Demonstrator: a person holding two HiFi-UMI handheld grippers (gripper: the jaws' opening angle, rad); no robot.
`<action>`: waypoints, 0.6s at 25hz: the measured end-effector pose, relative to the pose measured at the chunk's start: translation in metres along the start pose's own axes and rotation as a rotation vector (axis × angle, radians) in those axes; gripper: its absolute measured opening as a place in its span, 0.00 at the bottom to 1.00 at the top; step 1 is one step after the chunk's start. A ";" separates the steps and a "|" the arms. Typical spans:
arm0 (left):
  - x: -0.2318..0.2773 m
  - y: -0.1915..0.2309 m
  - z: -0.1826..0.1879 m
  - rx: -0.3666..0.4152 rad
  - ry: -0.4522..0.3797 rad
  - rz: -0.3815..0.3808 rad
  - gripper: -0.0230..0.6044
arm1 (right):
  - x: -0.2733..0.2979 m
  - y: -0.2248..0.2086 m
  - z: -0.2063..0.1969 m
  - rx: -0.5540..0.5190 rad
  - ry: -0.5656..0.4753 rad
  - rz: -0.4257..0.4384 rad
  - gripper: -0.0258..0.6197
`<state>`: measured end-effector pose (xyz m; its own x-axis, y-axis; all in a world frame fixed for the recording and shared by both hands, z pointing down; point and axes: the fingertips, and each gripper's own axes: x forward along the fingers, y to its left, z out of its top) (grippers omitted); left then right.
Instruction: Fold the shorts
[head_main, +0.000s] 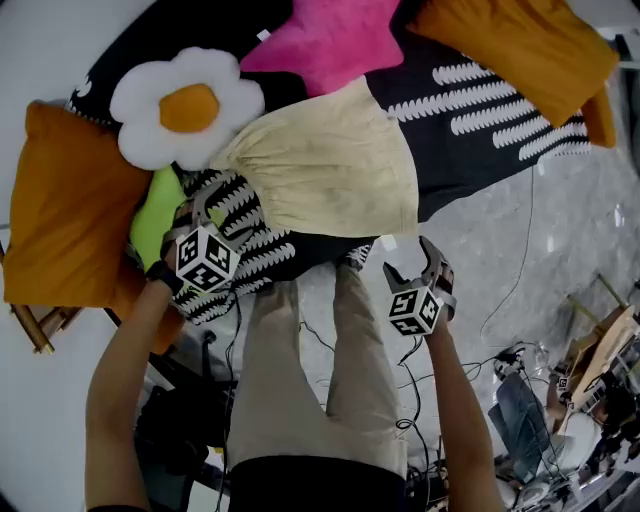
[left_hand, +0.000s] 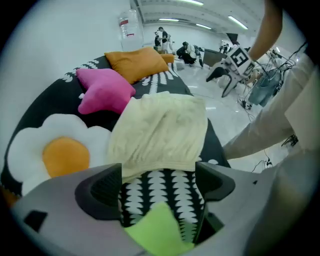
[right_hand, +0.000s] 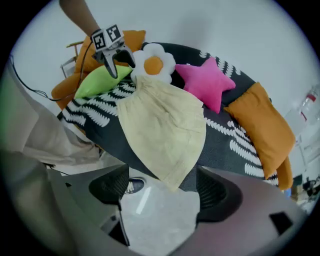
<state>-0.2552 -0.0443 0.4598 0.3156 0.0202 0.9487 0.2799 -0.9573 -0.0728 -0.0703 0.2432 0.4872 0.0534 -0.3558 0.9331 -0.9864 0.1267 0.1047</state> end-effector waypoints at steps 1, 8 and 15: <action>0.006 -0.019 -0.003 -0.011 -0.006 -0.018 0.77 | 0.011 -0.008 -0.005 -0.035 -0.003 -0.017 0.71; 0.059 -0.121 -0.060 -0.165 0.075 -0.076 0.76 | 0.071 0.004 -0.043 -0.463 0.020 -0.001 0.61; 0.115 -0.134 -0.077 -0.266 0.133 -0.035 0.74 | 0.094 0.019 -0.067 -0.758 0.003 0.002 0.44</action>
<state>-0.3264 0.0637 0.6023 0.1832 0.0334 0.9825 0.0359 -0.9990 0.0273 -0.0739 0.2747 0.5999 0.0537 -0.3523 0.9343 -0.6095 0.7296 0.3101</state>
